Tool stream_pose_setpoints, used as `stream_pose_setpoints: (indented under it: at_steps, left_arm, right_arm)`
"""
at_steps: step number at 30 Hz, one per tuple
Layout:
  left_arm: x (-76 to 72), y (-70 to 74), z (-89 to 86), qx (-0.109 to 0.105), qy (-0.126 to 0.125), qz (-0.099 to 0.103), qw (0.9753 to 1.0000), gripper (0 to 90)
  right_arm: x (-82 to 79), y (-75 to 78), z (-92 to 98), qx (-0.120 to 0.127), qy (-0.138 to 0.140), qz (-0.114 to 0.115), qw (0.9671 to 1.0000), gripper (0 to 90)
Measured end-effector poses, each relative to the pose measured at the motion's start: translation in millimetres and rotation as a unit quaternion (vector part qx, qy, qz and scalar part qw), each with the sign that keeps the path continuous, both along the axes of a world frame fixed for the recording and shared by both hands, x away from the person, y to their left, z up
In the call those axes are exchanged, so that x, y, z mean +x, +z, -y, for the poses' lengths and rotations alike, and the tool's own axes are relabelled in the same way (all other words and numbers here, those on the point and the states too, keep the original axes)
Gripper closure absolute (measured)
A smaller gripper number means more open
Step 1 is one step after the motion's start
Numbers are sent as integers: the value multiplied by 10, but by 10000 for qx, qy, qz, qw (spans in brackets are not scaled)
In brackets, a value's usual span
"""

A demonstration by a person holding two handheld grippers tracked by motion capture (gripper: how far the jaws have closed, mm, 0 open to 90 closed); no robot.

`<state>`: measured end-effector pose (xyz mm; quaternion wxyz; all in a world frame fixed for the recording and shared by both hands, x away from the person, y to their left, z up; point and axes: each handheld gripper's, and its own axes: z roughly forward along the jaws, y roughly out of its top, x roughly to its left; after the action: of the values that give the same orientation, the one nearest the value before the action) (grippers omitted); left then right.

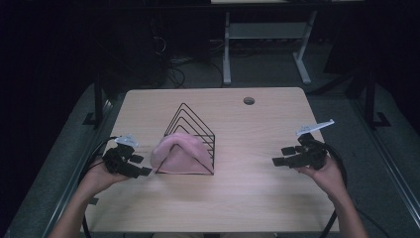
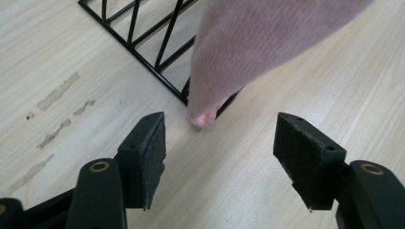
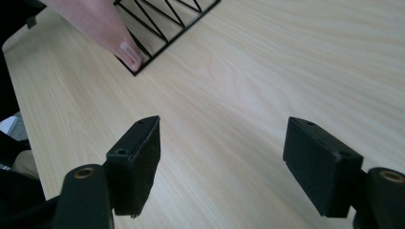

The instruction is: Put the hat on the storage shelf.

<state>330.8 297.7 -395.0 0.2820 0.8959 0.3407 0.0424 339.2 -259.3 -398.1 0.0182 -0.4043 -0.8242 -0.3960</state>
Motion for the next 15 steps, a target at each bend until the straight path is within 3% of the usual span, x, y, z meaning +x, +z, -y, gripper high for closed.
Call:
stream_pose_setpoints:
  at_steps: [5,15]
  left_arm:
    - [-27,-38,-26,50,38,14,10000,338]
    - [-146,-97,-27,-5,157,115,9998,312]
  right_arm:
    - [-97,-93,75,-111,-91,-119,9998,270]
    - [-322,-219,125,-268,-205,-132,9993,268]
